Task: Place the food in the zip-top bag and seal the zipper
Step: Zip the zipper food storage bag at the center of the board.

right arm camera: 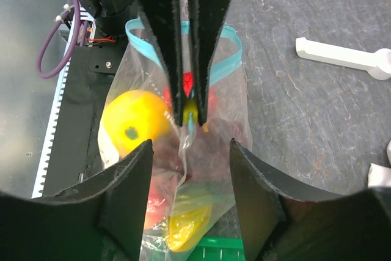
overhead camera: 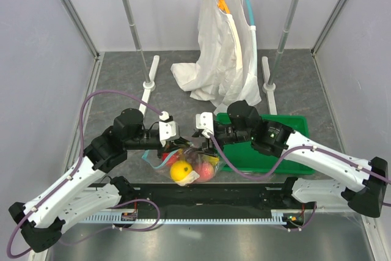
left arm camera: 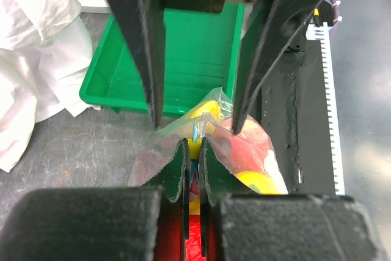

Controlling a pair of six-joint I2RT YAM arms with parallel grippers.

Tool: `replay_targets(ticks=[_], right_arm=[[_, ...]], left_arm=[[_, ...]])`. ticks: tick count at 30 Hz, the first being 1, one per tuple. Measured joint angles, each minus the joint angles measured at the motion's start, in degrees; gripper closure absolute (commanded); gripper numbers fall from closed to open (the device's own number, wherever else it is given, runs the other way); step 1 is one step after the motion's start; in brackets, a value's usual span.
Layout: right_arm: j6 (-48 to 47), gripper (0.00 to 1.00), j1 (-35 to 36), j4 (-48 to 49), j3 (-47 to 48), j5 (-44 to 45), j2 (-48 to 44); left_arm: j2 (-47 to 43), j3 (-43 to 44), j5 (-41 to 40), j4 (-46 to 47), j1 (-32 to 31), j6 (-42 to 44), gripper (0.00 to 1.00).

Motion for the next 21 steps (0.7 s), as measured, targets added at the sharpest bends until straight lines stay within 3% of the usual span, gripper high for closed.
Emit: replay_targets(ticks=[5,6,8,9,21], right_arm=[[0.0,0.57,0.0,0.2,1.4,-0.2,3.7],[0.1,0.68,0.0,0.3,1.4,0.0,4.2],[0.4,0.81,0.0,0.6,1.4,0.2,5.0],[0.7,1.00,0.0,0.7,1.4,0.3,5.2],[0.9,1.00,0.1,2.1,-0.7,2.2,1.2]], left_arm=[[0.0,0.1,0.9,0.2,0.0,0.0,0.98],[0.0,0.2,1.0,0.2,0.0,0.0,0.98],[0.0,0.2,1.0,0.2,0.0,0.0,0.98],[0.0,0.2,1.0,0.2,0.0,0.0,0.98],[-1.3,-0.4,-2.7,1.5,-0.1,1.8,0.98]])
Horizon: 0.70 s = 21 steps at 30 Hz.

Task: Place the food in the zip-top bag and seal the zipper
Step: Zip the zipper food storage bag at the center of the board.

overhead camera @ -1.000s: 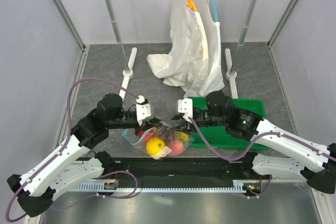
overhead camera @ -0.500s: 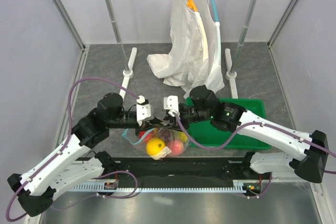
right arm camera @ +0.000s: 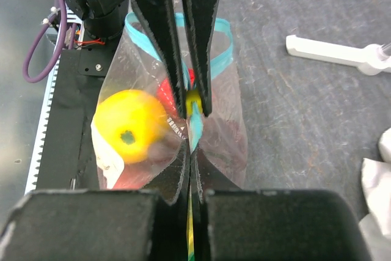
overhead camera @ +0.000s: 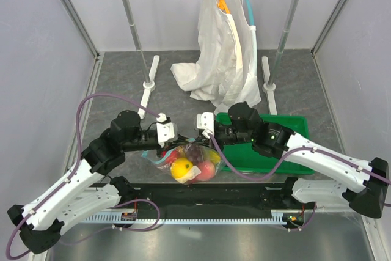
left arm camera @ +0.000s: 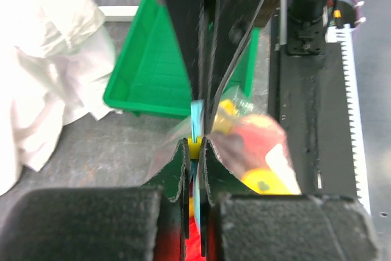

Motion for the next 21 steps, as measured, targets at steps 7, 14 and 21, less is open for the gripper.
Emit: replay_targets(ticks=[7,14,21], right_arm=[[-0.7,1.00,0.0,0.6,-1.5,1.3,-3.6],[-1.5,1.00,0.0,0.5,-3.3,2.7,-6.1],[-2.8,1.00,-0.2,0.9,-4.5,4.5,-8.0]], left_arm=[[-2.2,-1.6,-2.6,-0.4,-0.1,1.6,0.98],[-4.7,-2.7,-5.4,-3.5,0.0,3.2,0.98],[-8.7,-3.1,-9.6,-7.1,0.0,4.6,0.98]])
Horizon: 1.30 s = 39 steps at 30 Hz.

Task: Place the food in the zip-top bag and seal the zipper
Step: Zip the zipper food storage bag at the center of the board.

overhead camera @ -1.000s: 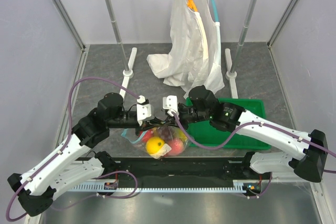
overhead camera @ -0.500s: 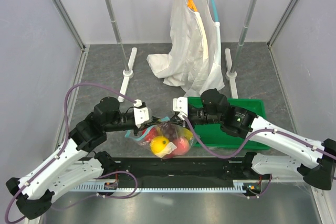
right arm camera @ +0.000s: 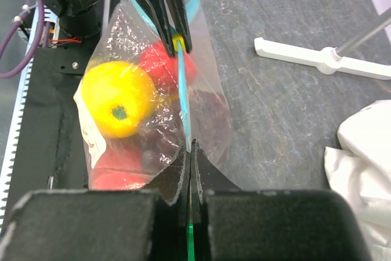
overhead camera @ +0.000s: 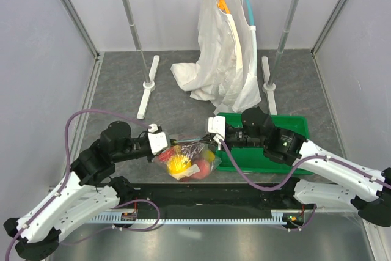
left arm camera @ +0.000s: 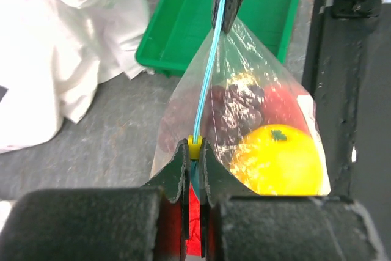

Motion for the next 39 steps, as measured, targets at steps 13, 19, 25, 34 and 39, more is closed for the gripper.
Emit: replay_targets(ticks=[13,19,25,34,39], right_arm=[[1.0,1.00,-0.4,2.3,-3.8,10.6,-2.5],[2.0,1.00,-0.6,3.6,-6.0,16.0,-3.3],[2.0,1.00,-0.7,5.2,-7.6,20.7,-3.3],[1.6,1.00,-0.7,7.4,-8.3,23.5,-3.2],[0.7,1.00,-1.7,8.1,-8.3,25.7,-3.2]], left_arm=[[-3.7,-0.4,-10.1,-7.6,0.3,1.0,0.98],[-2.5,-0.4,-15.3,-9.9,0.4,1.0,0.98],[-2.1,-0.7,-20.6,-11.7,0.4,1.0,0.98],[-2.5,-1.1,-28.6,-15.5,0.4,0.9,0.98],[-3.8,-3.0,-35.0,-21.2,0.8,0.9,0.98]])
